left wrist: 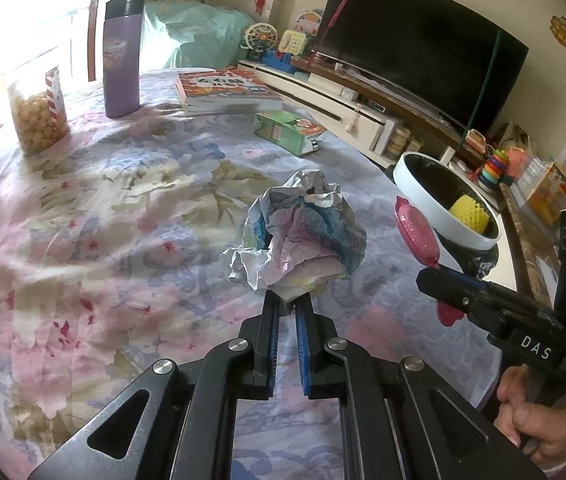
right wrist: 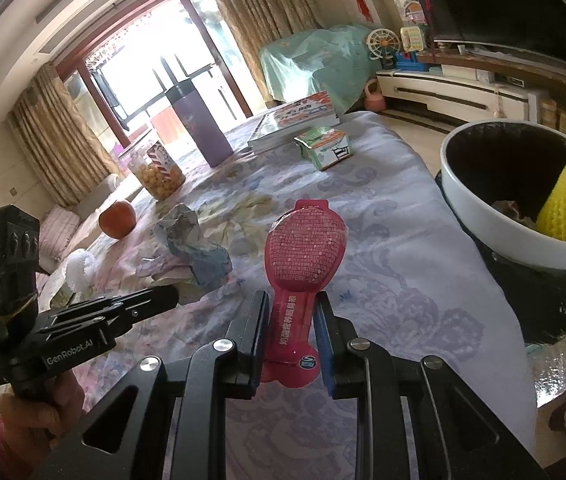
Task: Collect trash
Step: 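Lift the paper and pink brush and turn both tools toward the bin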
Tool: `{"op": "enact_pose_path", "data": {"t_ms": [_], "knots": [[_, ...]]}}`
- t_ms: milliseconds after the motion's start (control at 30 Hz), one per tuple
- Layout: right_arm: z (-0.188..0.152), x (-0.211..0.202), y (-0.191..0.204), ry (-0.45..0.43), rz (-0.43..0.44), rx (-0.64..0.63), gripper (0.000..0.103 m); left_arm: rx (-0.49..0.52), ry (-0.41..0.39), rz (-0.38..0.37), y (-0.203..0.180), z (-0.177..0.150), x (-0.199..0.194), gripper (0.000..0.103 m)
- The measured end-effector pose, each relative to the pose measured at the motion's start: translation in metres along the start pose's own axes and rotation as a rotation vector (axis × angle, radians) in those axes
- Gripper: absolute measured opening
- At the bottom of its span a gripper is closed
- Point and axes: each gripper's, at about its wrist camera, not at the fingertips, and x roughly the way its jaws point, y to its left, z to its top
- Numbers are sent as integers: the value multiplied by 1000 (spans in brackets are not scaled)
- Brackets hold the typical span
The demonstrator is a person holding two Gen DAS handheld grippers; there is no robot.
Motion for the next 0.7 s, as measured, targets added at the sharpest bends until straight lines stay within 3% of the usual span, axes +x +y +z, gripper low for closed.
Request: {"op": "enact_pose_path", "data": {"t_ms": [700], "knots": [[-2, -20, -20, -30, -26, 33, 23, 38, 27, -45, -34, 0, 15, 7]]}}
